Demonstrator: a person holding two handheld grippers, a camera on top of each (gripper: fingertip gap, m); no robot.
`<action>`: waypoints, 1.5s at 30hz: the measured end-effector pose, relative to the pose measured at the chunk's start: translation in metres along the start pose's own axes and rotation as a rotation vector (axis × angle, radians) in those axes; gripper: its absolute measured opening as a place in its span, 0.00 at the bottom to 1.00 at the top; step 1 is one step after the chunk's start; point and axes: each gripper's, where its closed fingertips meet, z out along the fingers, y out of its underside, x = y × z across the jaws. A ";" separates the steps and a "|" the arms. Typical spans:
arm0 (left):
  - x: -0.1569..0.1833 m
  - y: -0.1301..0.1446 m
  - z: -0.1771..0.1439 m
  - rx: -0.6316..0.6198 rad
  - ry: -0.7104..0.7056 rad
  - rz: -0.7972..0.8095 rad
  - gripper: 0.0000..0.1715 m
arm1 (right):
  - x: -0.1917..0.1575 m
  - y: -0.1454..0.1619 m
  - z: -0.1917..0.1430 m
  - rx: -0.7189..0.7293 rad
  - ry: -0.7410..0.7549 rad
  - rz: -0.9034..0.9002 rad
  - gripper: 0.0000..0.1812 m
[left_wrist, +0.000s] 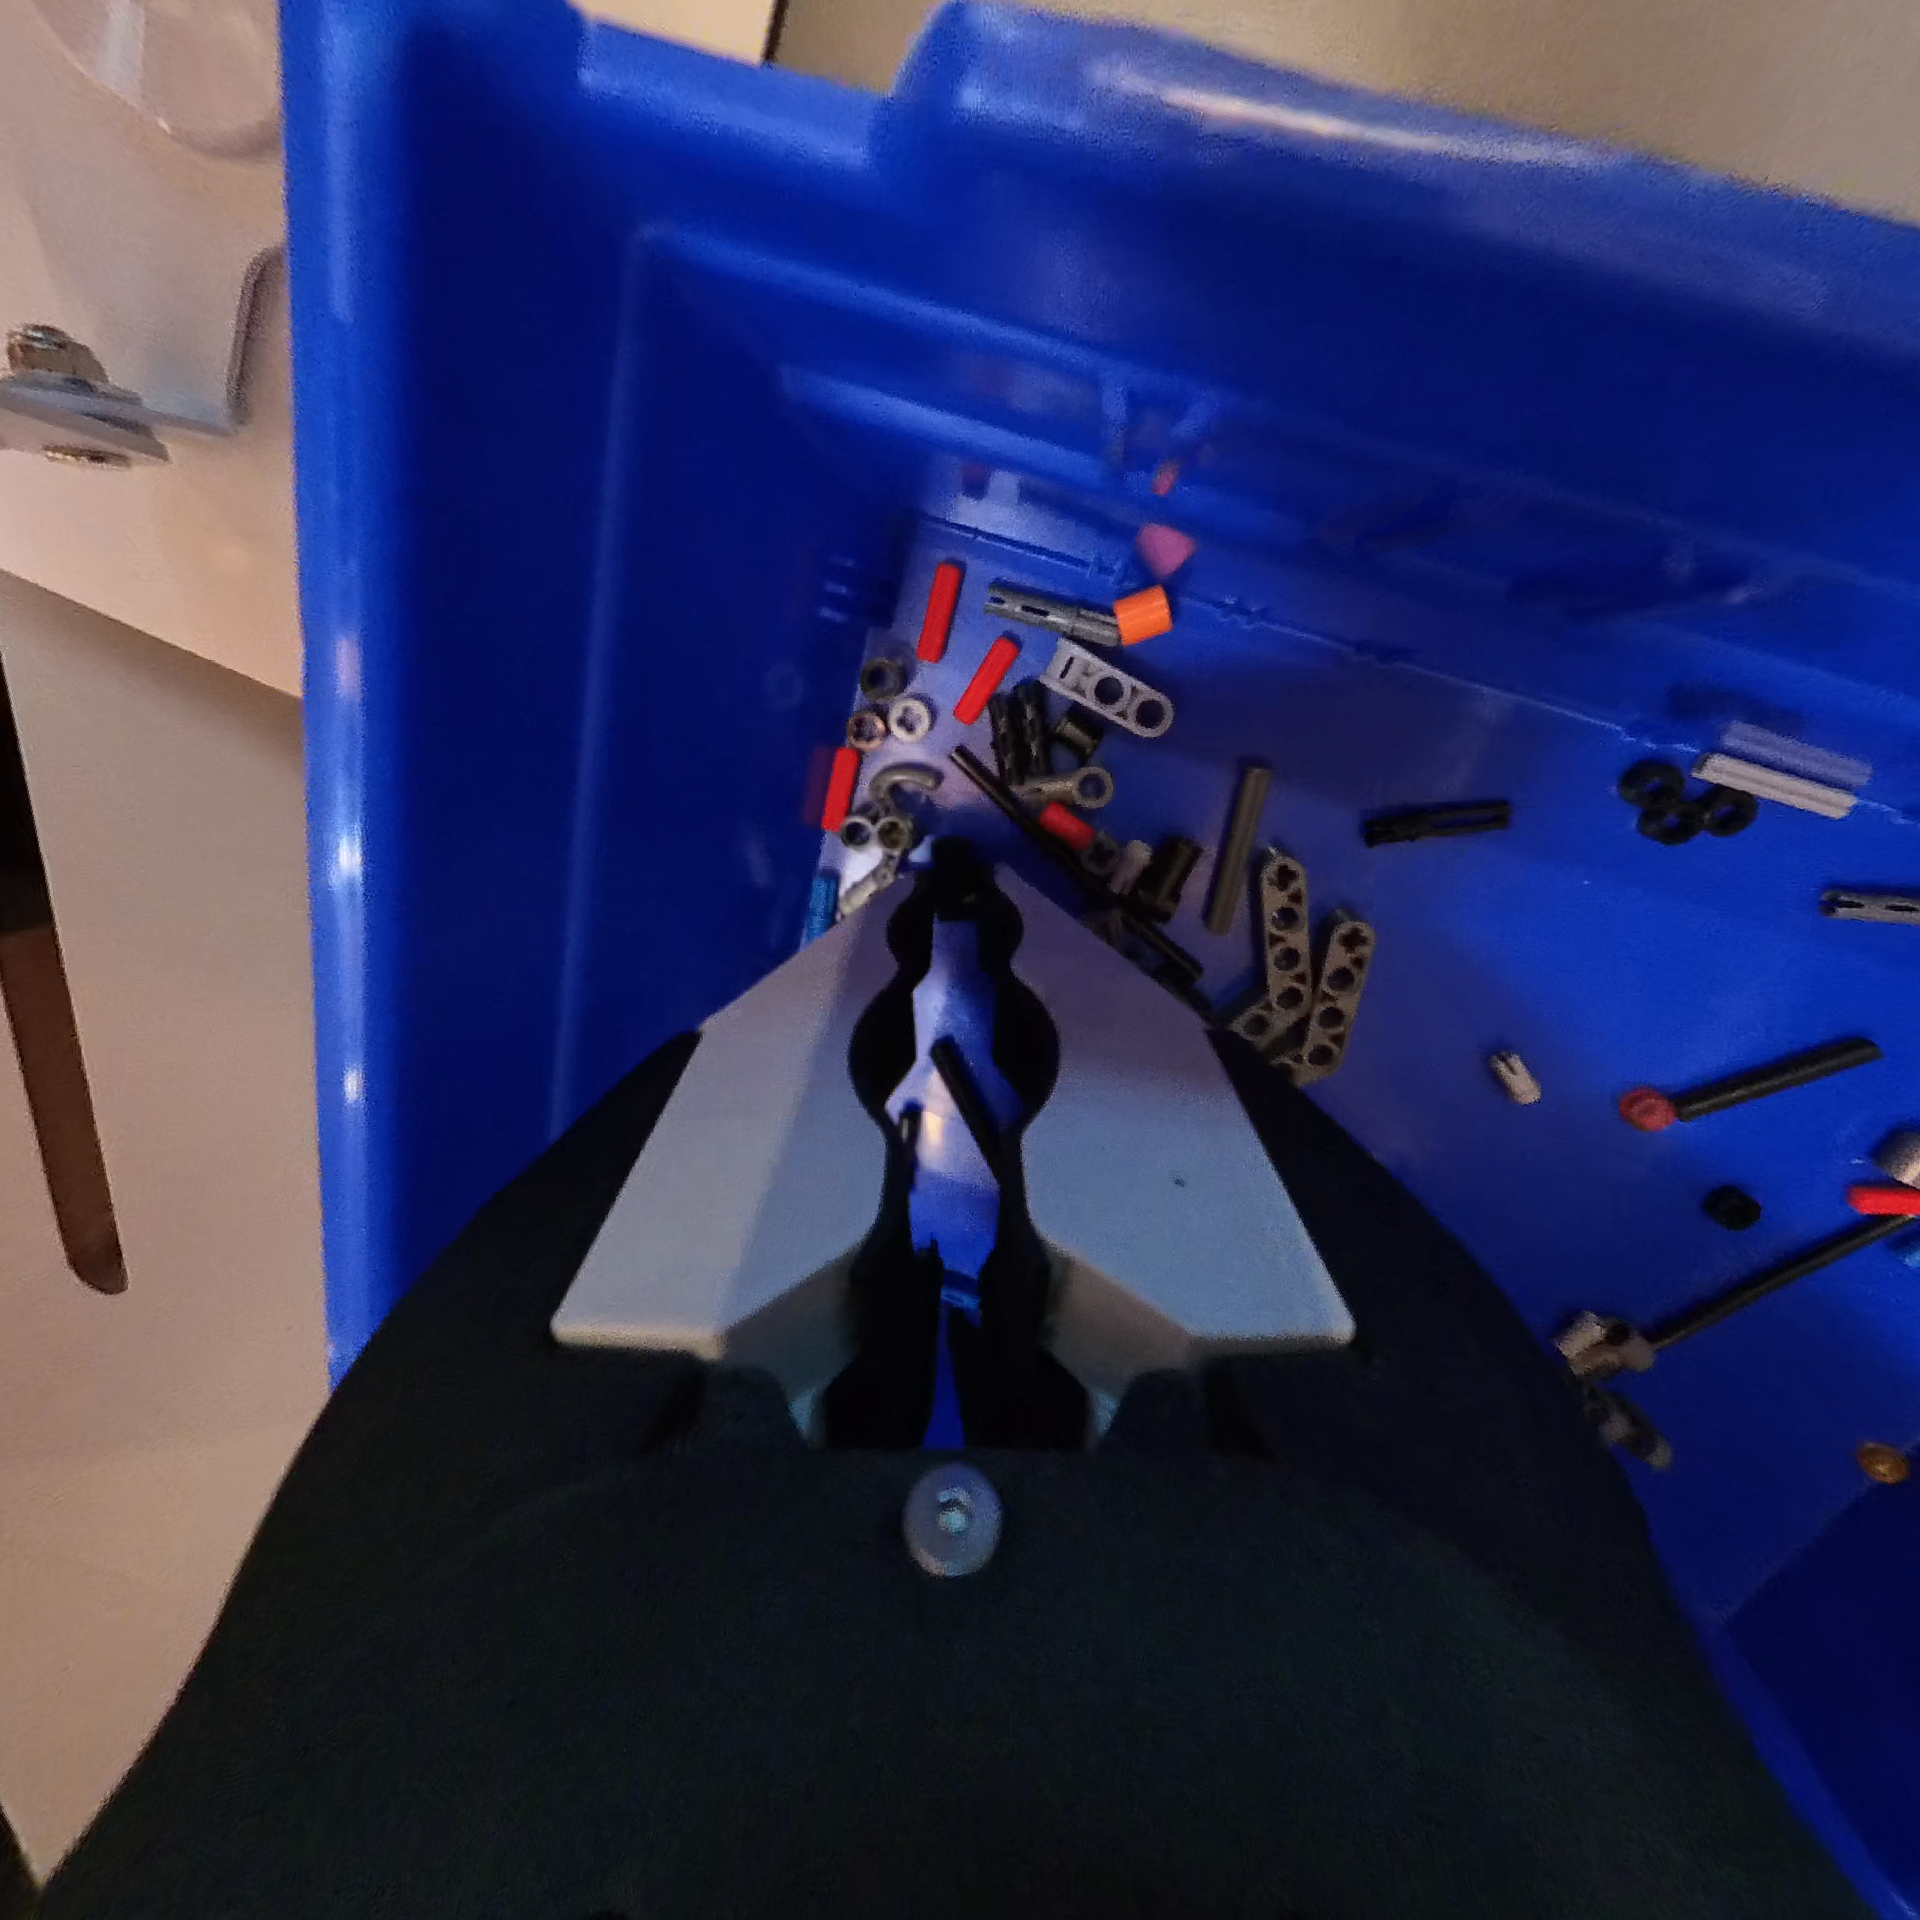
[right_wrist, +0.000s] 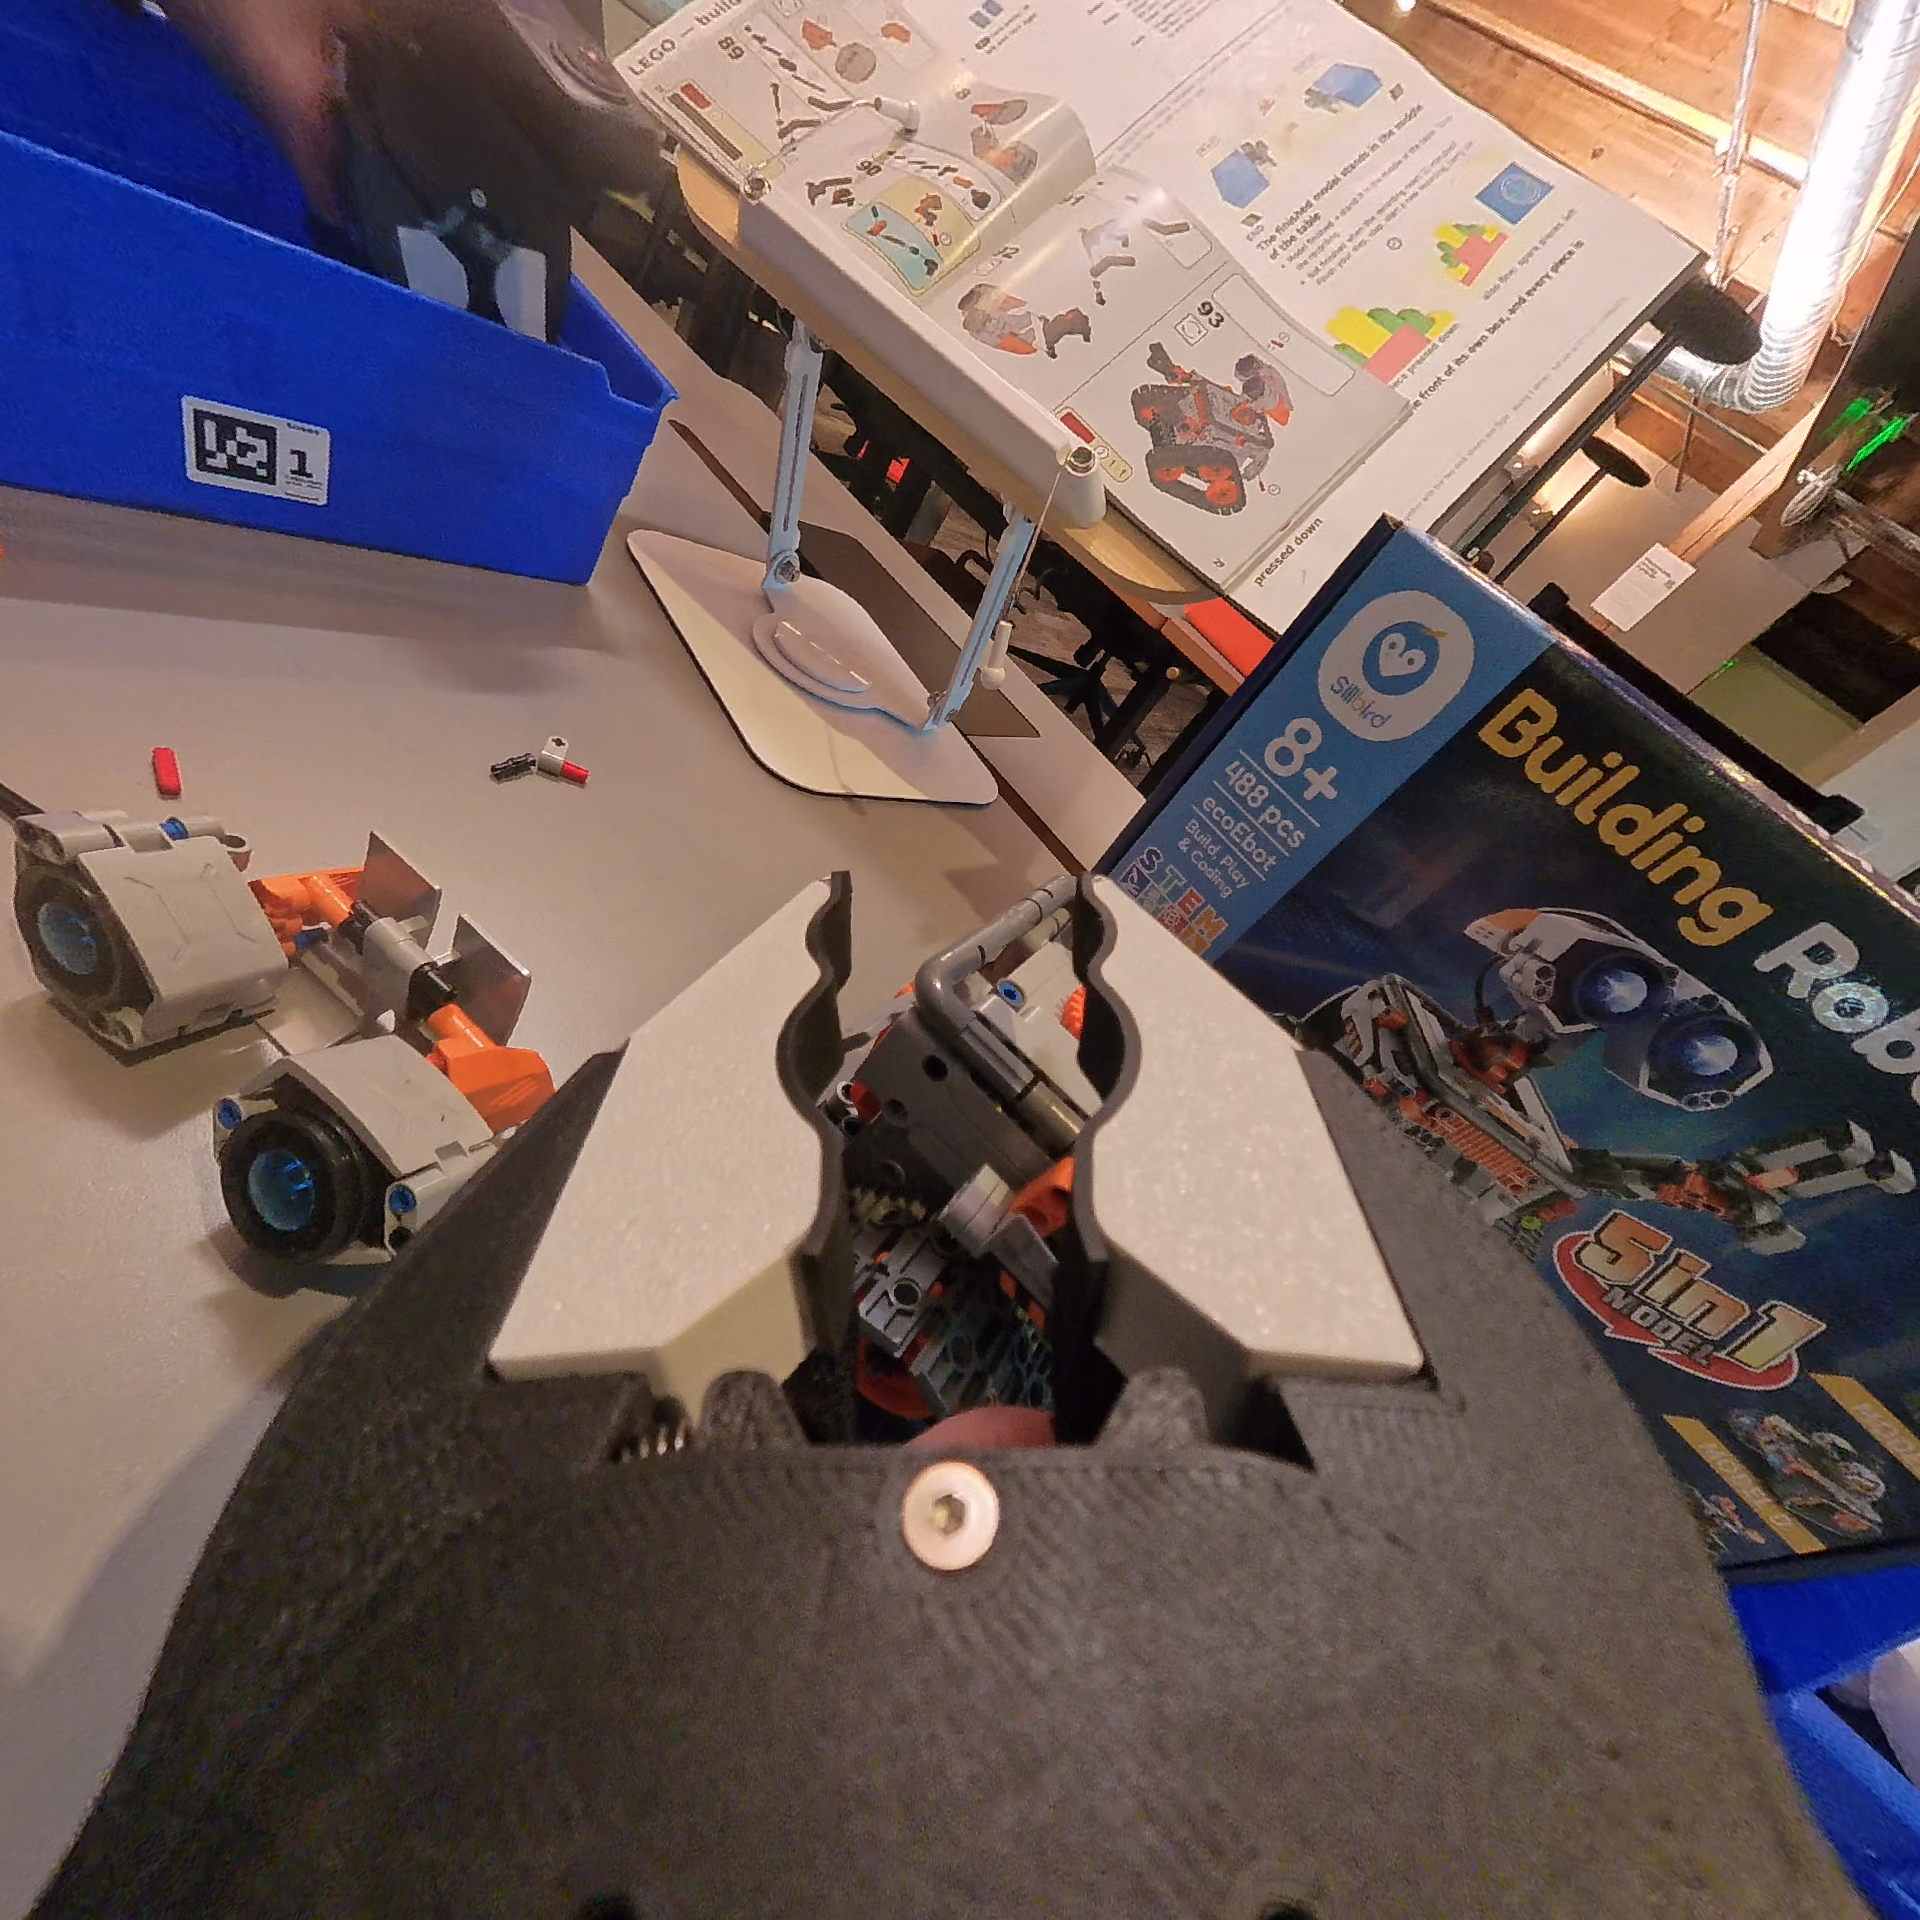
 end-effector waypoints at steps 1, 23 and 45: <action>0.002 0.000 -0.003 0.002 -0.003 0.003 0.03 | 0.000 -0.001 0.000 0.002 0.002 -0.003 0.23; 0.057 -0.045 -0.150 0.486 -0.161 0.280 0.03 | -0.018 -0.026 -0.003 0.029 0.013 -0.160 0.21; 0.190 -0.133 -0.020 -0.068 0.127 0.792 0.03 | -0.011 -0.024 -0.009 0.042 0.005 -0.128 0.22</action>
